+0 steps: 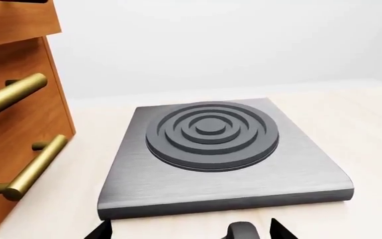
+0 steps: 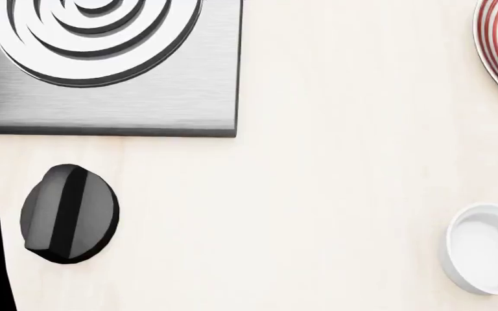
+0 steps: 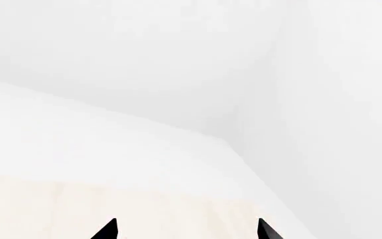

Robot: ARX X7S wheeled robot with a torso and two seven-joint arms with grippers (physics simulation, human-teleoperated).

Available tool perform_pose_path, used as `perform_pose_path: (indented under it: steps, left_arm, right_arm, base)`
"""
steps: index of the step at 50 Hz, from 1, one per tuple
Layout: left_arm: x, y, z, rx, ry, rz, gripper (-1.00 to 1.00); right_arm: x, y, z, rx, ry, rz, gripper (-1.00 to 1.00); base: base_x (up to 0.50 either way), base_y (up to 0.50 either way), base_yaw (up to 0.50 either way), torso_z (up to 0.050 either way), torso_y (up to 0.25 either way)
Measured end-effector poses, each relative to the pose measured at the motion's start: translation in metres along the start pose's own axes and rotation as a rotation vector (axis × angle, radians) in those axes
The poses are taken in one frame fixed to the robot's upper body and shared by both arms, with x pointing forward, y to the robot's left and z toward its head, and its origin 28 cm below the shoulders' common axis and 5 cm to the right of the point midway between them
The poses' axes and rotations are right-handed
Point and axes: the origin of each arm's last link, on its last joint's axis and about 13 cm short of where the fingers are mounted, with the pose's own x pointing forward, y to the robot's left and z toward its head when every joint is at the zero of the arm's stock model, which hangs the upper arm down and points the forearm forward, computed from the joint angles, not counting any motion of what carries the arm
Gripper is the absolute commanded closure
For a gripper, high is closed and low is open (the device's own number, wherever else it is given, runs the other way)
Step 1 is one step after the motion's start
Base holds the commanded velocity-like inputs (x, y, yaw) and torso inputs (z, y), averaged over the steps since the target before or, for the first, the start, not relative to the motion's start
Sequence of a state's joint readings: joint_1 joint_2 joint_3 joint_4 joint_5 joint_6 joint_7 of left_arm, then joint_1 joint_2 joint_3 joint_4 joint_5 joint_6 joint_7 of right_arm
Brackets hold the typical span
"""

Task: Pick the akita bowl next to the ramekin and place it on the plate.

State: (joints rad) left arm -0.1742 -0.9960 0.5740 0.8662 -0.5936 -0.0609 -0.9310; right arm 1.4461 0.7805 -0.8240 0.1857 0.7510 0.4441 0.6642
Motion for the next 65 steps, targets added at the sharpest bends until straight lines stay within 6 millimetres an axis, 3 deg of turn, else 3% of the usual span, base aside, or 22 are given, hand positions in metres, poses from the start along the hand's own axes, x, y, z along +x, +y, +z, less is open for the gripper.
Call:
perform_pose_path:
  steps: [21,65]
  left_arm:
    - [-0.001,-0.001,0.000,-0.003,-0.002,0.002,-1.00]
    - [-0.003,-0.001,0.002,-0.003,-0.011,0.007,-1.00]
  right_arm:
    - [-0.051,0.001,-0.010,0.059,-0.098,0.028,-1.00]
    - [-0.138,0.022,-0.033,0.125,-0.177,0.124,-1.00]
  base:
    - [0.00,0.00,0.00,0.000,0.000]
    - [0.00,0.00,0.00,0.000,0.000]
